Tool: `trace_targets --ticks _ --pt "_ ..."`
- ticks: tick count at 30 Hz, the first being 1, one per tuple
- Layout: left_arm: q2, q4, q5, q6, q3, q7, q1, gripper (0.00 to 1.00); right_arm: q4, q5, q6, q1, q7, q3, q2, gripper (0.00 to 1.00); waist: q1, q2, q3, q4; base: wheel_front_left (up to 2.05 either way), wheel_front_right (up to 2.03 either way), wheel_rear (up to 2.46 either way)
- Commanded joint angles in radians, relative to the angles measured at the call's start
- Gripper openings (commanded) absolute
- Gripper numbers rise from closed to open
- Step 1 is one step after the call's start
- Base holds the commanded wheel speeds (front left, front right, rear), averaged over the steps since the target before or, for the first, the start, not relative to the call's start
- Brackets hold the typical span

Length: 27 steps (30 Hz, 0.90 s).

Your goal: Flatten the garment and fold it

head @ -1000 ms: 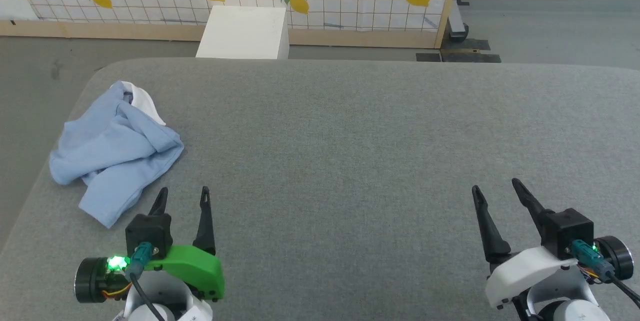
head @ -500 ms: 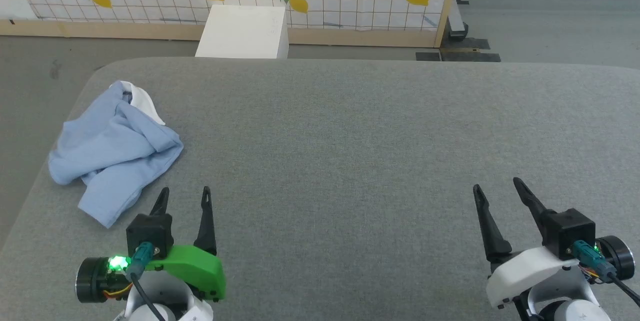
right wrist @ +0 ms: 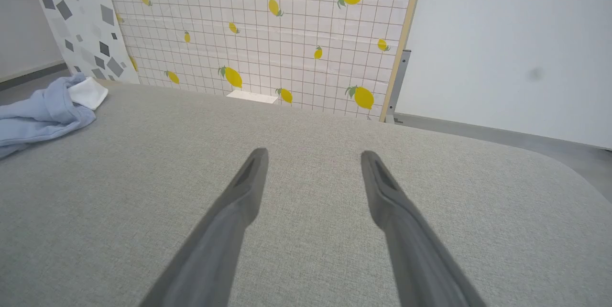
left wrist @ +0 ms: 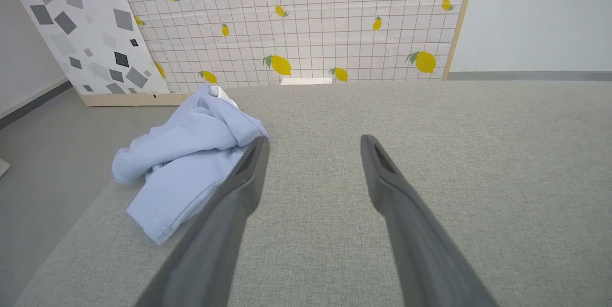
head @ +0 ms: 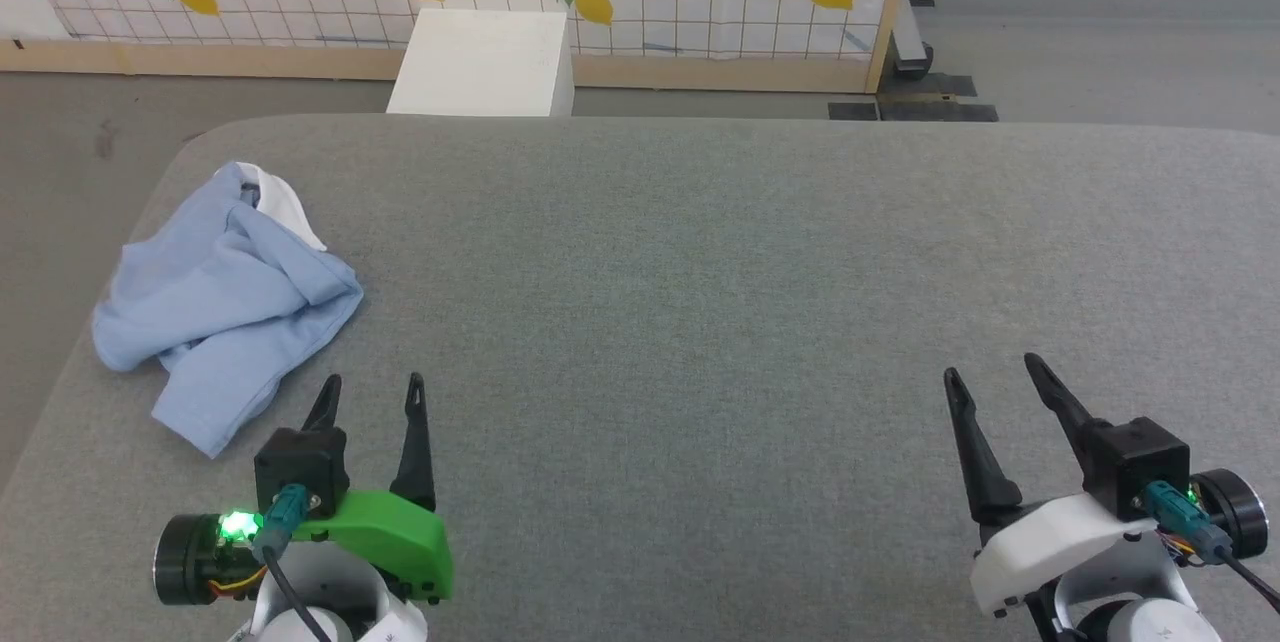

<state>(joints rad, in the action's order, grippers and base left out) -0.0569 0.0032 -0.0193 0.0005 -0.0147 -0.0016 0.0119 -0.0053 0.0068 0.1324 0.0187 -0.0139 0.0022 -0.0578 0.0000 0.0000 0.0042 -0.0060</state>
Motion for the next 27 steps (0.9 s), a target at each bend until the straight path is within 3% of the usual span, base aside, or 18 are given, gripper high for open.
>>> trace_targets --ticks 1,19,27 --pt "-0.007 0.0 -0.002 -0.005 -0.002 -0.004 -0.003 1.0 -0.007 0.004 0.0 -0.014 -0.01 0.001 -0.002 1.0 0.0 0.0 0.0 -0.001 0.0 0.0 0.0" --pt "-0.016 -0.007 -0.016 -0.002 -0.011 -0.017 -0.002 1.0 -0.014 0.079 -0.001 -0.023 -0.007 -0.012 0.004 1.0 0.0 0.0 0.003 -0.004 0.0 0.0 0.0" --pt "-0.021 -0.005 -0.025 -0.007 -0.023 -0.008 -0.002 1.0 -0.015 0.054 -0.001 -0.026 -0.012 -0.025 0.005 1.0 0.0 0.0 0.006 -0.004 0.0 0.0 0.0"
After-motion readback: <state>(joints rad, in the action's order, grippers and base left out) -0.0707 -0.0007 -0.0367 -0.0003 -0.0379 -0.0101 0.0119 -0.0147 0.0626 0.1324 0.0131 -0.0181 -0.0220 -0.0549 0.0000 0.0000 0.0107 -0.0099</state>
